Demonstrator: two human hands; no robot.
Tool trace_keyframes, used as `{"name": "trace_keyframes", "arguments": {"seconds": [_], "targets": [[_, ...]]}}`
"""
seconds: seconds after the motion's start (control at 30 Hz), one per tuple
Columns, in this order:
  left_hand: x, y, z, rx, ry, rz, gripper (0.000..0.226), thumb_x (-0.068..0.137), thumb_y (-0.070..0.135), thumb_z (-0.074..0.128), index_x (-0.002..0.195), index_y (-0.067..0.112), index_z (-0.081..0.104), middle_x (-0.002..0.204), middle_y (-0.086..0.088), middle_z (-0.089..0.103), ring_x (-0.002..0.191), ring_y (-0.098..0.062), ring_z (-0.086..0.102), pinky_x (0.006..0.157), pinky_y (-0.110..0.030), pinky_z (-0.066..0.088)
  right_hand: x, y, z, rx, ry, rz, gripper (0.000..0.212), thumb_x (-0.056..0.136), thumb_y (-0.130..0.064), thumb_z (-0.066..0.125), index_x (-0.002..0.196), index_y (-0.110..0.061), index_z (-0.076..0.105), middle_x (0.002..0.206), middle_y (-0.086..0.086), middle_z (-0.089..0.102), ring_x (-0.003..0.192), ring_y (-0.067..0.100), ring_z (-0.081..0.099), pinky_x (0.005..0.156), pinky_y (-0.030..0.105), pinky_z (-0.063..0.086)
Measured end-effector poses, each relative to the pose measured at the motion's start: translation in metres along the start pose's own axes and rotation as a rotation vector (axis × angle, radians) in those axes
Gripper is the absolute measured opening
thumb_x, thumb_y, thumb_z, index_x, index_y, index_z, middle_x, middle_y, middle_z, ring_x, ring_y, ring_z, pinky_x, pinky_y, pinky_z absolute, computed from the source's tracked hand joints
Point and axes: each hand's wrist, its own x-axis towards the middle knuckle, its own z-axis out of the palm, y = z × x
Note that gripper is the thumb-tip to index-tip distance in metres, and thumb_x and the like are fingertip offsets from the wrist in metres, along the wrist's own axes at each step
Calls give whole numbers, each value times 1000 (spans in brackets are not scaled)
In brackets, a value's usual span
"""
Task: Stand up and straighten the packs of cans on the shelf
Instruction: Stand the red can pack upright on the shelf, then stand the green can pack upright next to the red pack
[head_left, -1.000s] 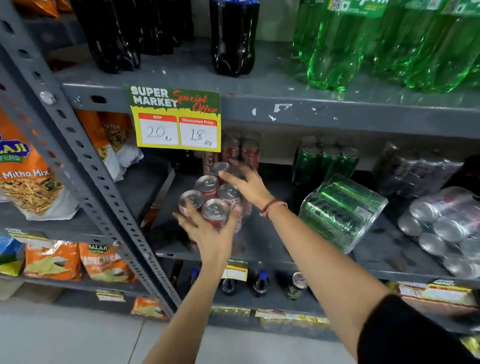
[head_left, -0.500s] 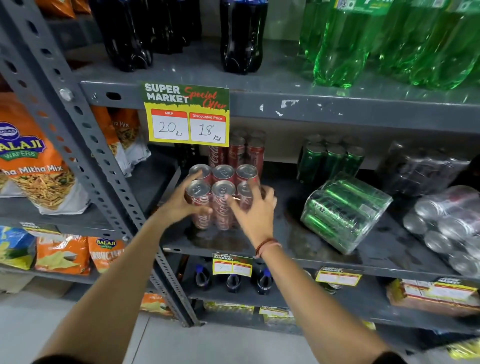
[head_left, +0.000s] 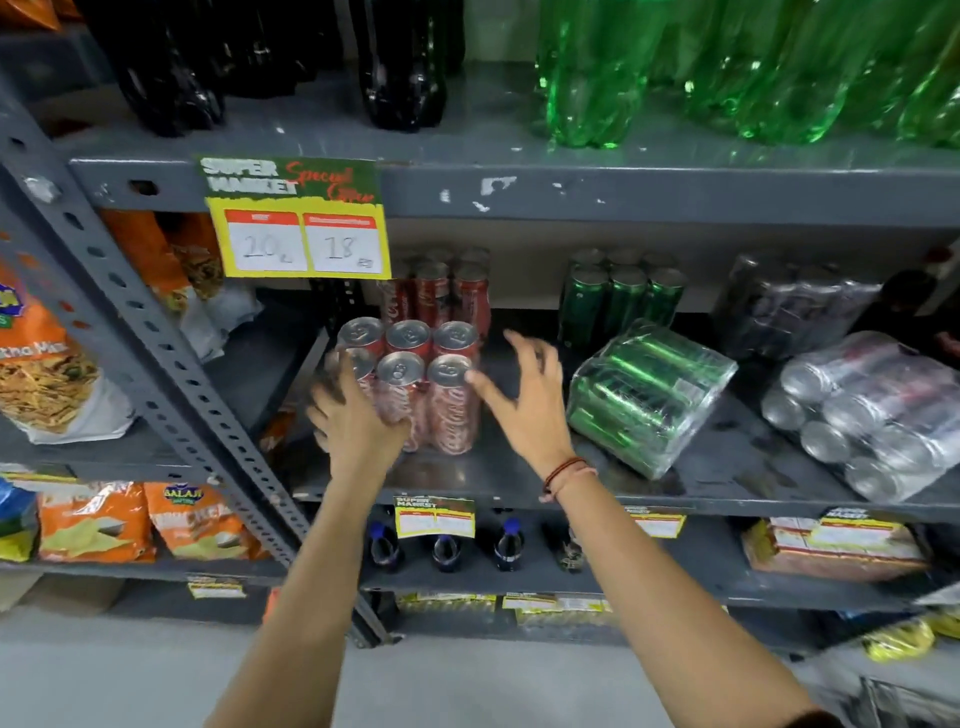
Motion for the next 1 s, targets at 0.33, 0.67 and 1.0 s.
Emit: {"name": "trace_keyframes", "arguments": {"seconds": [0.33,0.67,1.0], "targets": [[-74,117,126,-419,-485,76,85,81,57,58,148,35,10,156,-11,13,141,-29,24,106,-35,29,57,96,-152,-413,-23,230,84,75,-65,61,143,-23,37,140,28,36,129,44,32,106,49,32],[-78,164,199,-514,-440,-292,145,45,53,87,137,49,-24,151,-20,-32,144,-38,12,108,-43,30,109,150,-209,-281,-779,343,115,52,-80,64,147,-30,22,154,-1,30,138,20,30,102,26,22],[-64,153,208,-458,-407,-102,154,36,56,88,143,38,-22,159,-14,-2,146,-28,0,114,-44,18,94,164,-207,-76,-639,294,126,41,-81,69,147,-34,21,150,-1,38,133,13,37,107,25,25]]}}
